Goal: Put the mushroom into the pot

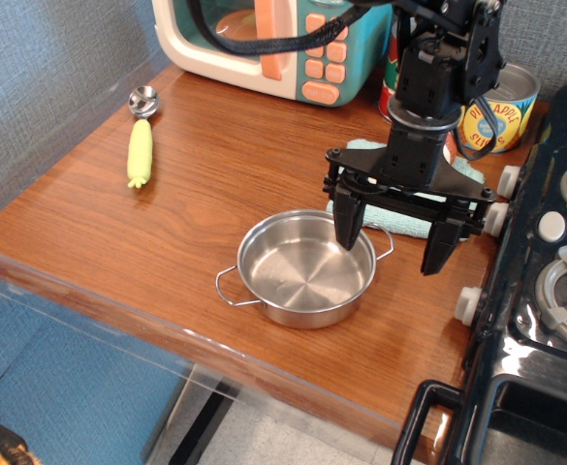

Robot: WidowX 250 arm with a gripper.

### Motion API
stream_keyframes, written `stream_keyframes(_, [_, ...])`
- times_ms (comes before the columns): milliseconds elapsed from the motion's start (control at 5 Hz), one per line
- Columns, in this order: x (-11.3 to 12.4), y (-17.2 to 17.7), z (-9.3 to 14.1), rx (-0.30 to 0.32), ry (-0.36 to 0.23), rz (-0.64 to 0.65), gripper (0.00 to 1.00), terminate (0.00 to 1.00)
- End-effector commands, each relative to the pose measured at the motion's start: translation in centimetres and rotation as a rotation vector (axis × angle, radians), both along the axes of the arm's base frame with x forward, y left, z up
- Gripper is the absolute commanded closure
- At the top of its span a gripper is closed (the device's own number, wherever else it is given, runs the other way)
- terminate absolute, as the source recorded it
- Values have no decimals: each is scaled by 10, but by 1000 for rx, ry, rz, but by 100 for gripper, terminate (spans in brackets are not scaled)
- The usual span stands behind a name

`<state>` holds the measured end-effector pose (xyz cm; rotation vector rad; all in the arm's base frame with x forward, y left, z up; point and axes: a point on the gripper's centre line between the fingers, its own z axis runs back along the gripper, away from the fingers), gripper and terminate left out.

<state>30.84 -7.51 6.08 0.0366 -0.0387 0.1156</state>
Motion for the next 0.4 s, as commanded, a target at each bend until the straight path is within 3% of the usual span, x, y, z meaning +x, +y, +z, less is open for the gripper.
stream_keyframes(0, [0, 0, 0, 0, 0, 0, 0, 0])
stream_keyframes(200, [24, 5, 13, -22, -21, -14, 0, 0])
